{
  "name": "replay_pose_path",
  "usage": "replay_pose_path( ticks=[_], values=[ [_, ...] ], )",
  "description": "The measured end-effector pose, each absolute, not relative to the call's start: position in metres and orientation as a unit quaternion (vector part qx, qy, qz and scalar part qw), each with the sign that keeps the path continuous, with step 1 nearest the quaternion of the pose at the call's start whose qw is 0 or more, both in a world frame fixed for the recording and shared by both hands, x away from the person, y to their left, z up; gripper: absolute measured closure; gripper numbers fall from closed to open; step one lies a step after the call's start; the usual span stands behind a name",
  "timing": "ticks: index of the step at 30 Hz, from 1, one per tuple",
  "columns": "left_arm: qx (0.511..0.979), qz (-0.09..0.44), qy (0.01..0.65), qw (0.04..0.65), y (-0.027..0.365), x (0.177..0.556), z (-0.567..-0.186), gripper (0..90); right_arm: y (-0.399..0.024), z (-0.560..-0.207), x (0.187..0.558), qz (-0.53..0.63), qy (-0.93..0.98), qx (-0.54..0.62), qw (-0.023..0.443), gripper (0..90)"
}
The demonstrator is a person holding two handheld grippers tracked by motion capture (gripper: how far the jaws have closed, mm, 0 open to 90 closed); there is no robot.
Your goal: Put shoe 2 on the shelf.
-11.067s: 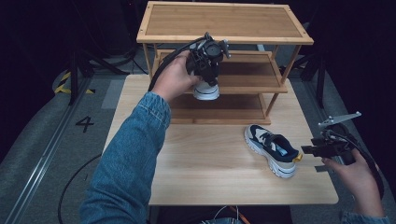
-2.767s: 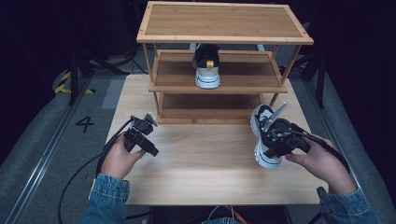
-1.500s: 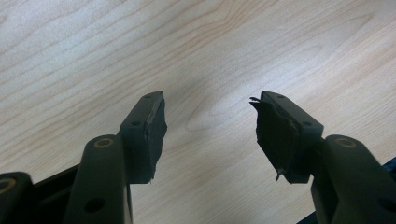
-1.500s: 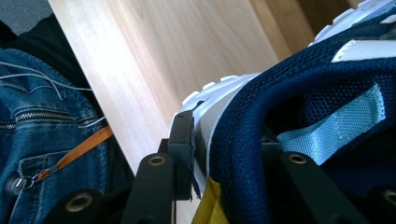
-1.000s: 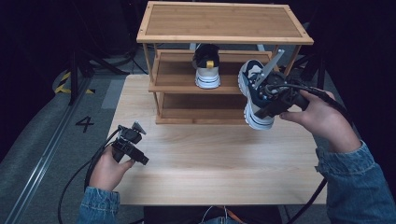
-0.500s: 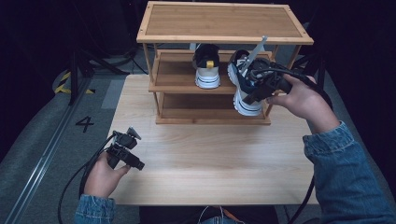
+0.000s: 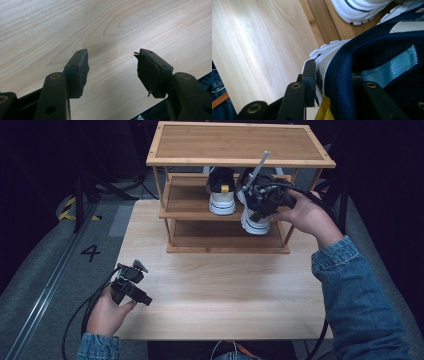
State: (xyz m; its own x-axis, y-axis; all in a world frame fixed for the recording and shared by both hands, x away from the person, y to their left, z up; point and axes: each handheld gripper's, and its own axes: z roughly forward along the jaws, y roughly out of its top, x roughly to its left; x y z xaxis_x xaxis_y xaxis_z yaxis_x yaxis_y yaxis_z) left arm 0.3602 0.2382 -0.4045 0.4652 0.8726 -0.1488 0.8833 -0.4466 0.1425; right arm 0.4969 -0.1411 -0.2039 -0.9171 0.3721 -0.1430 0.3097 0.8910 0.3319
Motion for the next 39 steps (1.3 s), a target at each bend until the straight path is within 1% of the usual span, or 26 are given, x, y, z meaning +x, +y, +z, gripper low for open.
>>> replay_pose_path(
  ticks=[16, 18, 20, 21, 23, 26, 31, 39],
  values=[
    [0.855, -0.027, 0.509, 0.100, 0.235, 0.361, -0.405, 42.1, -0.136, -0.216, 0.518, 0.138, 0.967, 0.187, 0.107, 67.8],
    [0.856, -0.025, 0.506, 0.099, 0.235, 0.361, -0.405, 42.1, -0.135, -0.216, 0.519, 0.135, 0.967, 0.182, 0.115, 65.8],
    [0.856, -0.025, 0.506, 0.100, 0.234, 0.361, -0.405, 42.1, -0.136, -0.216, 0.520, 0.138, 0.968, 0.166, 0.129, 60.1],
    [0.856, -0.025, 0.507, 0.100, 0.234, 0.362, -0.405, 42.1, -0.136, -0.215, 0.519, 0.141, 0.966, 0.163, 0.147, 56.6],
    [0.855, -0.027, 0.508, 0.100, 0.234, 0.361, -0.406, 42.1, -0.136, -0.213, 0.519, 0.146, 0.961, 0.168, 0.166, 53.5],
    [0.856, -0.029, 0.507, 0.099, 0.234, 0.362, -0.406, 42.0, -0.135, -0.213, 0.518, 0.146, 0.959, 0.169, 0.176, 51.8],
    [0.858, -0.027, 0.504, 0.098, 0.234, 0.363, -0.406, 42.0, -0.136, -0.210, 0.517, 0.156, 0.954, 0.176, 0.185, 51.7],
    [0.861, -0.030, 0.499, 0.100, 0.228, 0.369, -0.406, 41.9, -0.142, -0.208, 0.514, 0.179, 0.949, 0.185, 0.182, 51.7]
  ],
)
